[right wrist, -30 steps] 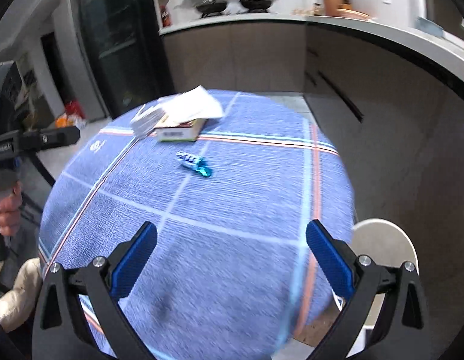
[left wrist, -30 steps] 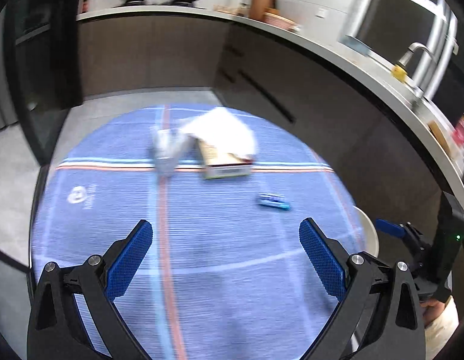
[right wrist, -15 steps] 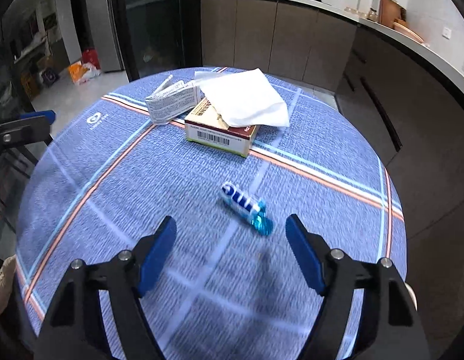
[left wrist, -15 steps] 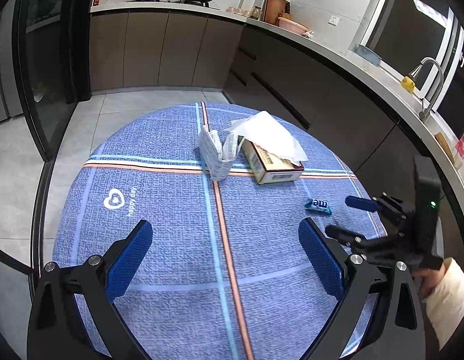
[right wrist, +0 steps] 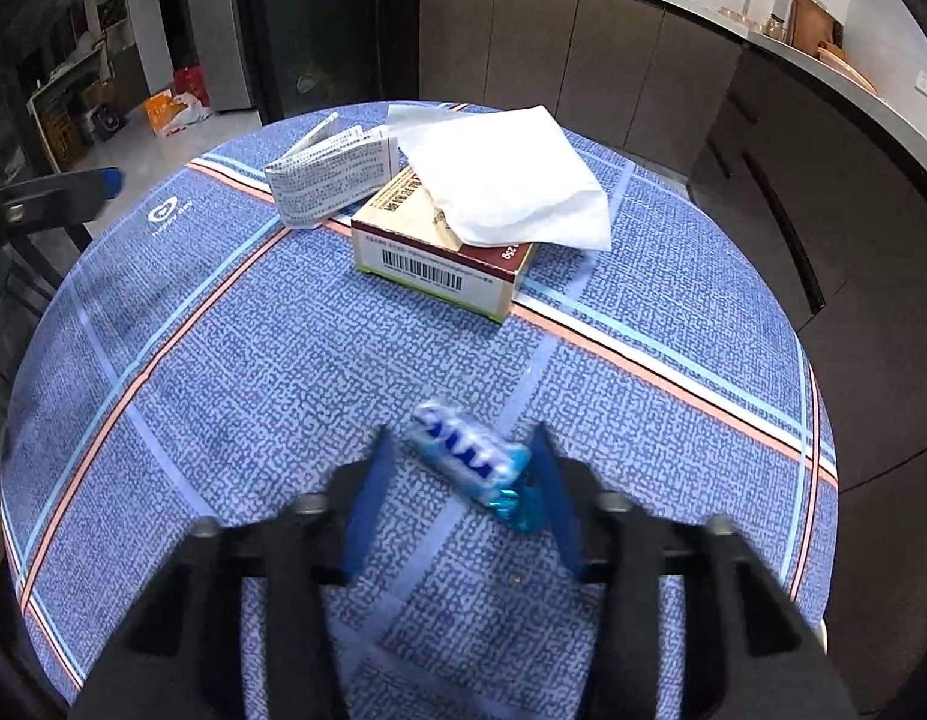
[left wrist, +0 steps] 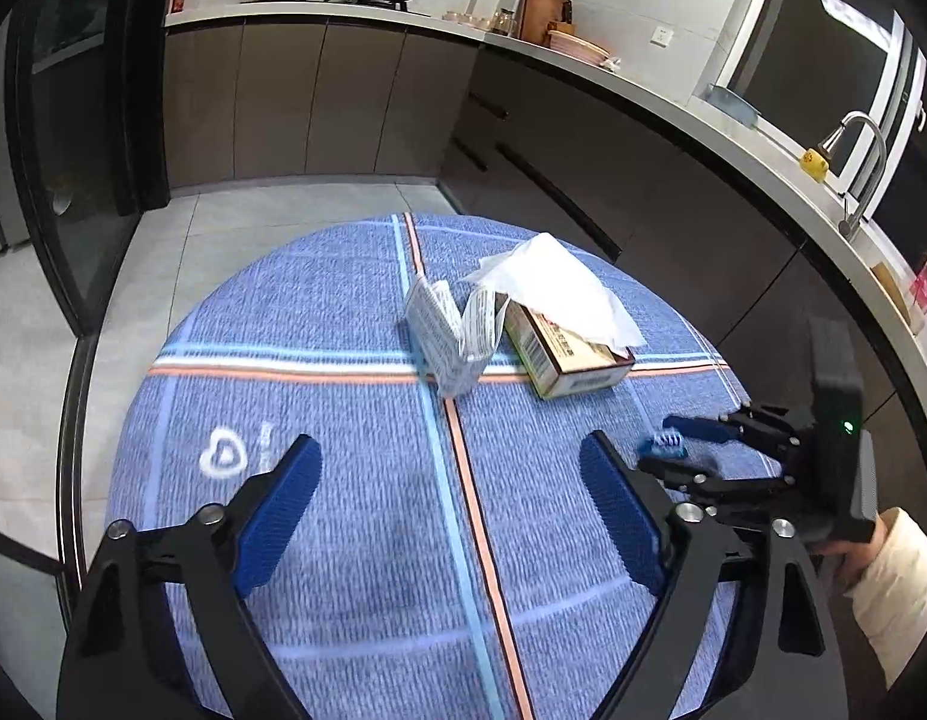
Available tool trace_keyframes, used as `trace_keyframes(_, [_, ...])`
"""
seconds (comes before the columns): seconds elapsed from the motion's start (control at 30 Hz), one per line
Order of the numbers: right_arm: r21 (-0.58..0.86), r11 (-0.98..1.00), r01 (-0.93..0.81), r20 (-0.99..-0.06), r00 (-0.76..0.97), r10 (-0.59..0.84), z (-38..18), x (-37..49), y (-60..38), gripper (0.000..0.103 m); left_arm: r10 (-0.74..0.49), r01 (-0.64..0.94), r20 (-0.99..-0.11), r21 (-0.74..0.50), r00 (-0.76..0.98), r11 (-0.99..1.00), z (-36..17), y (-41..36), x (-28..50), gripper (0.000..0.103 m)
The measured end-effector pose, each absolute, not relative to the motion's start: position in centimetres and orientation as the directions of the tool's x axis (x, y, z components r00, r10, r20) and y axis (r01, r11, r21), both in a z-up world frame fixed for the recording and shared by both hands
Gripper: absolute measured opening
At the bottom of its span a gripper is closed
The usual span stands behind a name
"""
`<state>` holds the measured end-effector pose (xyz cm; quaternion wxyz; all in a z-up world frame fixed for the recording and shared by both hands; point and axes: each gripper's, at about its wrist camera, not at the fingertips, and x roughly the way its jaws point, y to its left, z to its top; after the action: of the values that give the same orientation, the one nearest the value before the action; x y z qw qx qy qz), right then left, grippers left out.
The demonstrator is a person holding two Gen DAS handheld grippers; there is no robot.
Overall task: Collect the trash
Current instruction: 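Grasp the blue mint roll with the right tool while the left tool grasps the folded receipt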
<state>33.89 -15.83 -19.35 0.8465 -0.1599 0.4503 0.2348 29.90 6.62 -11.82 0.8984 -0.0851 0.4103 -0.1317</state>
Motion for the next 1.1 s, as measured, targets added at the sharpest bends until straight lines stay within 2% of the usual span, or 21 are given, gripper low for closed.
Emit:
trace_keyframes(0.13, [-0.049, 0.840, -0.540, -0.829, 0.491, 0.267, -19.2, 33.0, -16.1, 0.038, -0.315, 0.170, -0.721, -0.269, 0.617, 0.948, -12.4, 5.9, 32.0, 0.079])
trace_keyframes(0.3, [0.032, 0.853, -0.521, -0.800, 0.498, 0.334, -18.3, 31.2, -16.8, 0.037, -0.306, 0.156, -0.729, -0.268, 0.613, 0.951, -12.8, 4.9, 34.4, 0.078])
trace_keyframes(0.47, [0.071, 0.848, -0.525, -0.787, 0.493, 0.371, -17.6, 29.6, -16.9, 0.038, -0.264, 0.144, -0.750, -0.223, 0.607, 0.964, -13.4, 3.6, 36.9, 0.078])
trace_keyframes(0.63, [0.100, 0.856, -0.507, -0.783, 0.491, 0.382, -17.1, 29.0, -17.0, 0.038, -0.209, 0.162, -0.790, -0.140, 0.577, 0.977, -14.9, 1.7, 38.8, 0.061])
trace_keyframes(0.7, [0.103, 0.856, -0.506, -0.784, 0.489, 0.383, -16.9, 29.0, -17.3, 0.038, -0.209, 0.153, -0.802, -0.148, 0.559, 0.977, -15.4, 1.8, 39.4, 0.051])
trace_keyframes(0.77, [0.105, 0.857, -0.505, -0.786, 0.486, 0.382, -16.8, 28.8, -17.3, 0.038, -0.216, 0.139, -0.809, -0.166, 0.546, 0.976, -15.7, 2.1, 39.8, 0.047])
trace_keyframes(0.97, [0.115, 0.858, -0.500, -0.790, 0.478, 0.384, -16.8, 28.5, -17.6, 0.038, -0.218, 0.116, -0.810, -0.185, 0.544, 0.976, -15.7, 2.7, 40.3, 0.046])
trace_keyframes(1.03, [0.118, 0.860, -0.497, -0.792, 0.475, 0.384, -16.9, 28.5, -17.6, 0.038, -0.211, 0.109, -0.813, -0.181, 0.542, 0.977, -15.7, 2.7, 40.6, 0.041])
trace_keyframes(1.1, [0.115, 0.862, -0.494, -0.795, 0.474, 0.378, -17.1, 28.6, -17.5, 0.038, -0.217, 0.107, -0.821, -0.189, 0.528, 0.976, -15.9, 2.6, 40.9, 0.024])
